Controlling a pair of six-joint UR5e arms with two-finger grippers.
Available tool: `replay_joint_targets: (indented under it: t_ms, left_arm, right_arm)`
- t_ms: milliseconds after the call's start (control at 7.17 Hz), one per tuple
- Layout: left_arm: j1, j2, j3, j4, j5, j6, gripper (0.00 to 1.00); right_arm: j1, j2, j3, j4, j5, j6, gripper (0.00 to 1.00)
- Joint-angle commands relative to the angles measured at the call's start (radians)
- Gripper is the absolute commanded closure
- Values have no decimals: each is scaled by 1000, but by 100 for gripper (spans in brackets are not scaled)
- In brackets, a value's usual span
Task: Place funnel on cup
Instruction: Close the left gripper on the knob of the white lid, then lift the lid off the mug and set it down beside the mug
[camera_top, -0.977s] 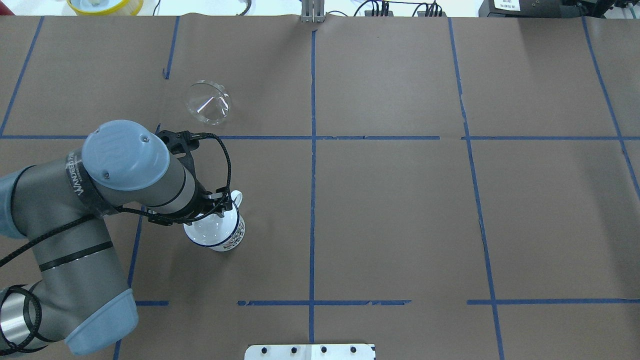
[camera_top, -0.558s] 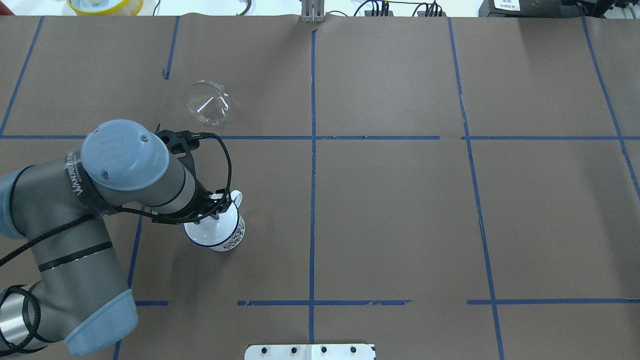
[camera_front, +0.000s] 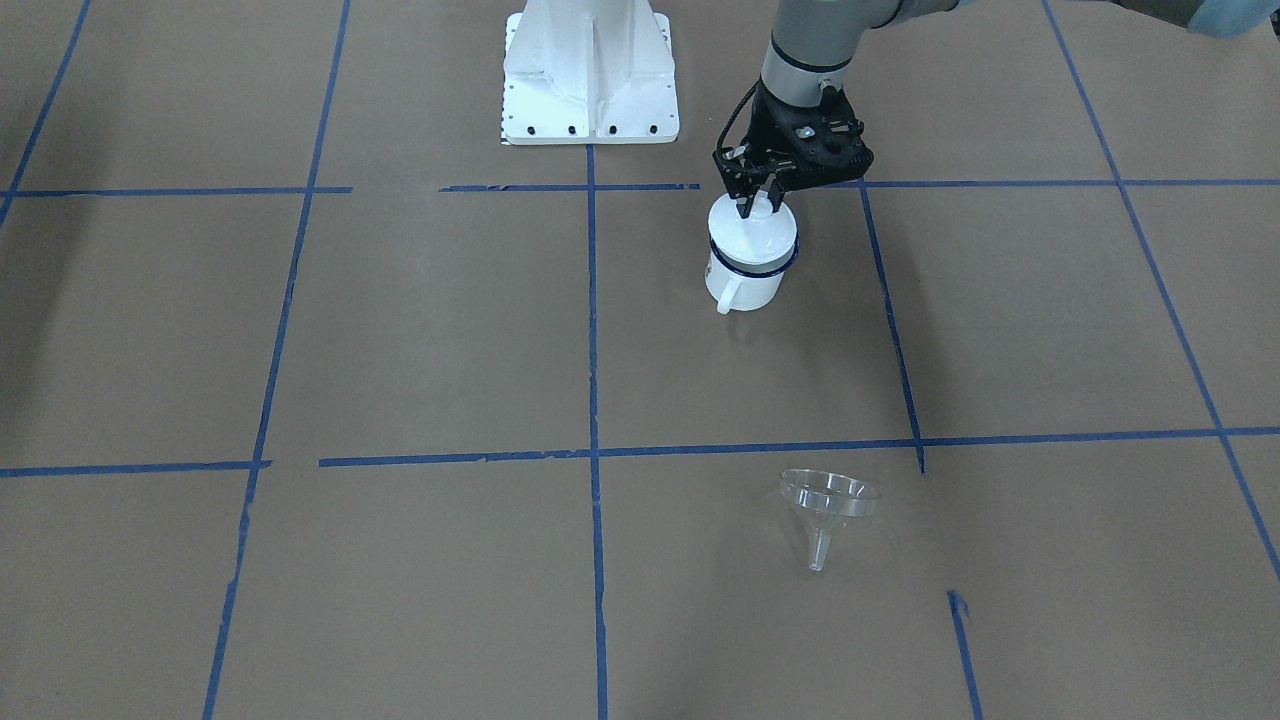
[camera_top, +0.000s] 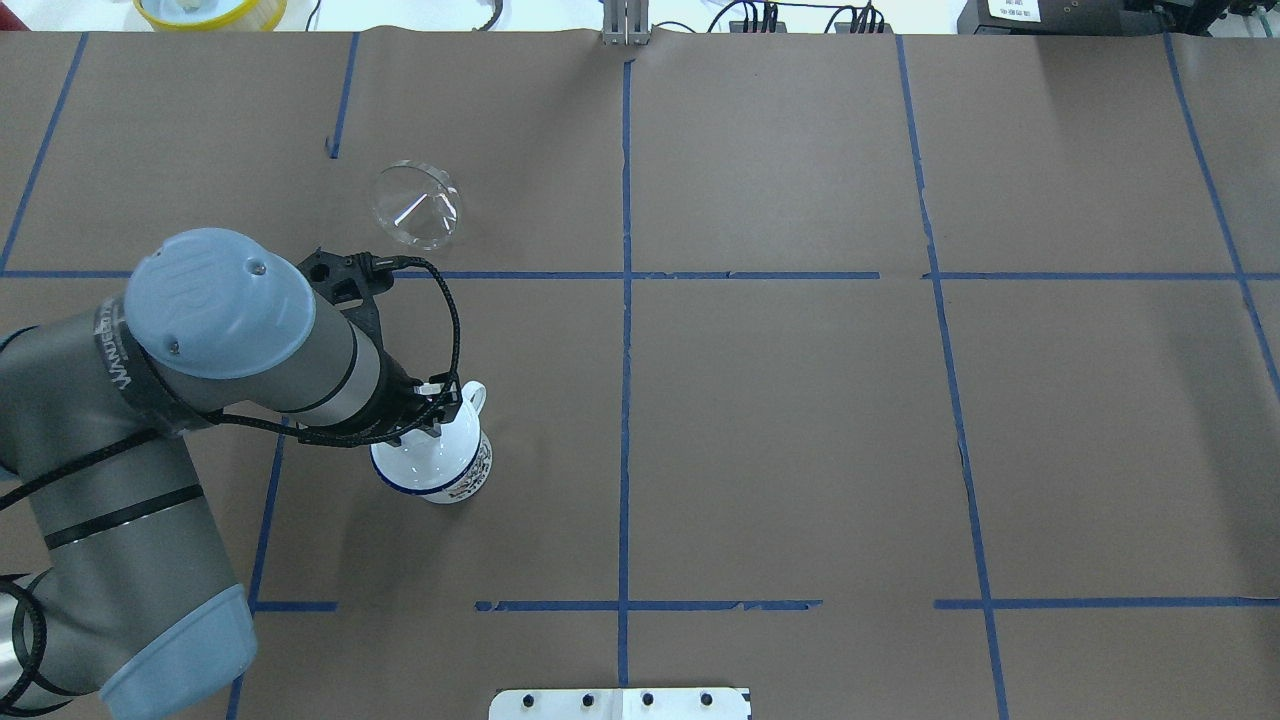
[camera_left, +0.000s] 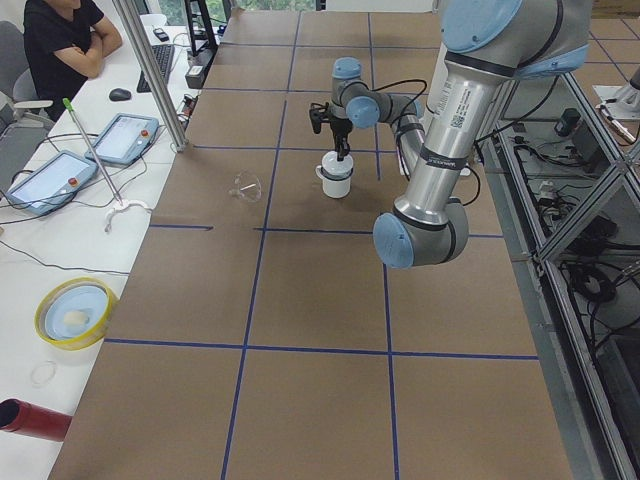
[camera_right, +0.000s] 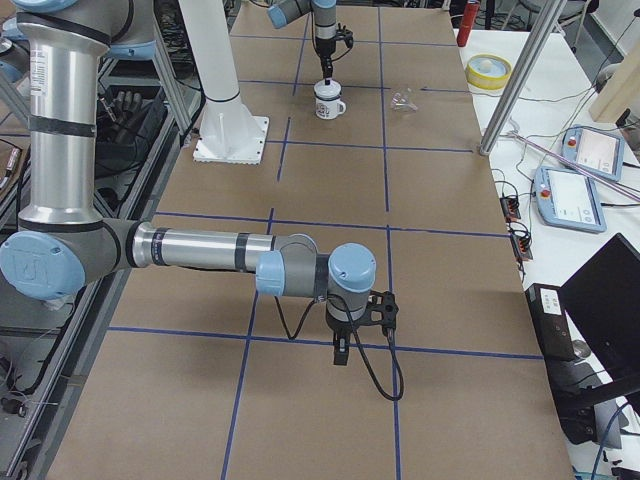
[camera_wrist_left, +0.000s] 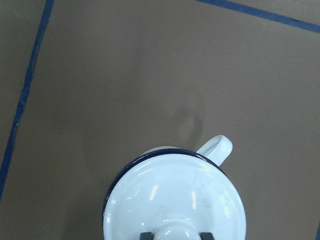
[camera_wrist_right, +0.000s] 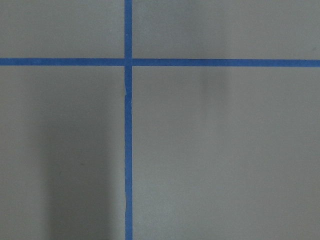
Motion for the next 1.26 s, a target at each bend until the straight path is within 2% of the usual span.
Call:
replay_joint_targets:
  t_ms: [0, 279, 558, 698, 837, 977, 1116]
  left_arm:
    - [-15, 3, -46, 2, -8, 8, 100]
    - [-116, 50, -78, 20, -8, 110, 100]
    - [-145, 203, -137, -3, 4, 252, 100]
    - [-150, 307, -134, -103, 6, 280, 100]
    - [-147, 387, -79, -285, 7, 263, 100]
    - [-133, 393, 5, -408, 24, 183, 100]
    - [-117, 387, 37, -428, 35, 176, 100]
  right_arm:
    - [0, 0, -1, 0, 0, 0, 0]
    - [0, 0, 0, 0, 0, 0, 0]
    - [0, 0, 0, 0, 0, 0, 0]
    - [0, 0, -1, 0, 0, 0, 0]
    - [0, 0, -1, 0, 0, 0, 0]
    - [0, 0, 0, 0, 0, 0, 0]
    - [0, 0, 0, 0, 0, 0, 0]
